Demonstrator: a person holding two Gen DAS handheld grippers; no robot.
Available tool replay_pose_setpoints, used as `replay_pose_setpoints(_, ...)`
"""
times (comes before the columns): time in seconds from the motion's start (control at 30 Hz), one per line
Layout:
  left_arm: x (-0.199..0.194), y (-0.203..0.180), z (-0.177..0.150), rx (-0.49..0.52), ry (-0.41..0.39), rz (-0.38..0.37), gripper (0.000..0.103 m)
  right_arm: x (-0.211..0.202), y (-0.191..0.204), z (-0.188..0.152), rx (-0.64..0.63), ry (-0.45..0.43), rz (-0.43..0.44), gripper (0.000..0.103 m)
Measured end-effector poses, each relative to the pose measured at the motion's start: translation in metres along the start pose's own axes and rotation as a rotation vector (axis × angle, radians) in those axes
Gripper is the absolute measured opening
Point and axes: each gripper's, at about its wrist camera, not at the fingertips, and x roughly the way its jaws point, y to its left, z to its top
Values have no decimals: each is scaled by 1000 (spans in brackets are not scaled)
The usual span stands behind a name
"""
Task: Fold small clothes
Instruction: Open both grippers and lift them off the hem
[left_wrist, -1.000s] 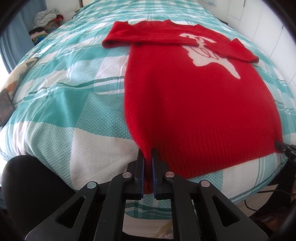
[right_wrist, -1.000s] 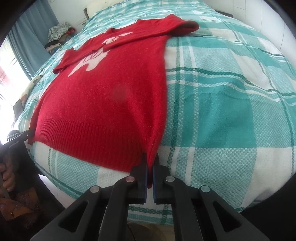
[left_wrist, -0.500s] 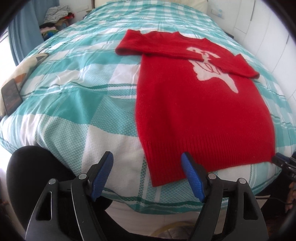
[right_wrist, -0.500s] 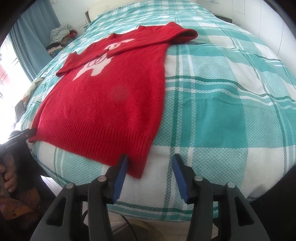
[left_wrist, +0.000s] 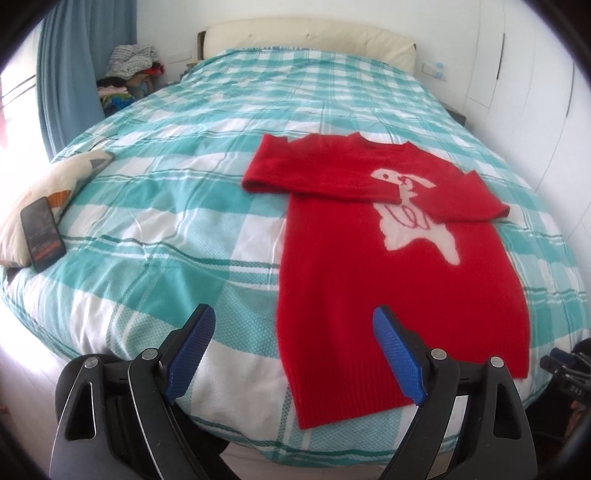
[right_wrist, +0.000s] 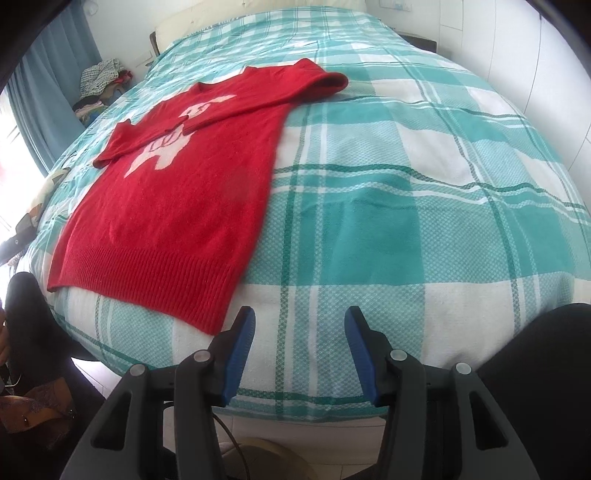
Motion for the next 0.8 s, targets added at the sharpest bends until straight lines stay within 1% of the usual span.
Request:
replay_pose_setpoints(0.07,5,1,7,-30,-15,-8,90,-3,1,2,-14,-10,-11,50)
replay_pose_setpoints(0.17,15,1,21,-73,-10,-34,90,-5,3,5,-36,-20,-27,50)
replay_pose_setpoints(0.23,17,0,31,-82,-31,-43,91,-8,2,6,-49,-28,-42,50)
replay_pose_setpoints(0.3,21,-5,37,-63,-74,-20,94,-11,0,10,-52,-42,-58,50)
replay_pose_setpoints(0.37,28,-8,37,-39,-118,34,94,-14,-3,14,-50,-60,-75,50)
replay_pose_setpoints(0.43,38,-8,30,-25,-146,73,94,-16,-5,18,-51,-81,-98,50)
replay_pose_setpoints(0.5,46,-4,18,-35,-152,75,94,-18,-6,21,-59,-110,-123,50)
replay_pose_setpoints(0.6,56,-4,12,-34,-104,69,94,-20,-7,26,-61,-163,-151,50)
replay_pose_setpoints(0.63,55,-4,12,-31,-114,64,94,-20,-7,27,-62,-187,-160,50)
replay_pose_setpoints(0.73,49,-6,15,-20,-158,81,95,-17,-6,28,-70,-267,-186,50)
replay_pose_setpoints(0.8,50,-8,14,-11,-160,89,95,-15,-7,27,-53,-311,-177,51)
